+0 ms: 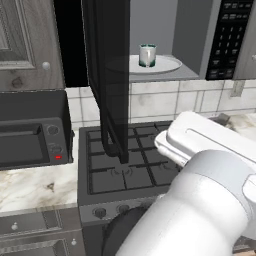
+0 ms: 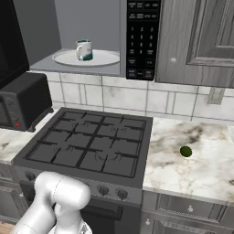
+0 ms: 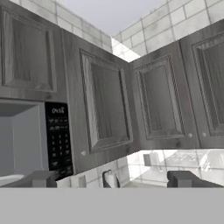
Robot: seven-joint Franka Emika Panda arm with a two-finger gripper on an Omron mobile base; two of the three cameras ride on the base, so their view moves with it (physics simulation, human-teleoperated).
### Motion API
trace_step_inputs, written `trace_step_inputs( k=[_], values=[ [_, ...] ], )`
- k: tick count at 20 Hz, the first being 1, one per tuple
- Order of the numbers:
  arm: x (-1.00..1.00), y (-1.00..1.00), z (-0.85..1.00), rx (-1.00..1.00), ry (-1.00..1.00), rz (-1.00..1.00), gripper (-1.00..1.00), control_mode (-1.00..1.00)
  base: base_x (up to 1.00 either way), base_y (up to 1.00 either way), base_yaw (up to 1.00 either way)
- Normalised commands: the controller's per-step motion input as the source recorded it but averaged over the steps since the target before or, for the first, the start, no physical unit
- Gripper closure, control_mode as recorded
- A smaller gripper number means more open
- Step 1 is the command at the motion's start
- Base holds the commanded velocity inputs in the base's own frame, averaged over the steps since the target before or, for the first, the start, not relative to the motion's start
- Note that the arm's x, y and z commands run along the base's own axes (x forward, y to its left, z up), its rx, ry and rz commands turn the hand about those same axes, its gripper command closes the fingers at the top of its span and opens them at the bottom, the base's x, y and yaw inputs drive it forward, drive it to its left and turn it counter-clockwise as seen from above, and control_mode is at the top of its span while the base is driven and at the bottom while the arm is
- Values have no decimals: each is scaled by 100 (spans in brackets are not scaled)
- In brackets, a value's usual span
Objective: Pick the mug from the counter and place it inside the microwave. Then close the microwave.
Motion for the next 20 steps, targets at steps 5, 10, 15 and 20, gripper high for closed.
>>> trace_step_inputs(
  k=[5,10,15,20],
  values=[
    [0,52,-1,-1,0,0,-100,-100,0,0,0],
    [0,56,-6,-1,2,-1,-100,-100,0,0,0],
    [10,42,-19,-2,6,-5,-100,-100,0,0,0],
    [26,47,-30,0,3,-7,-100,-100,0,0,0]
  ],
)
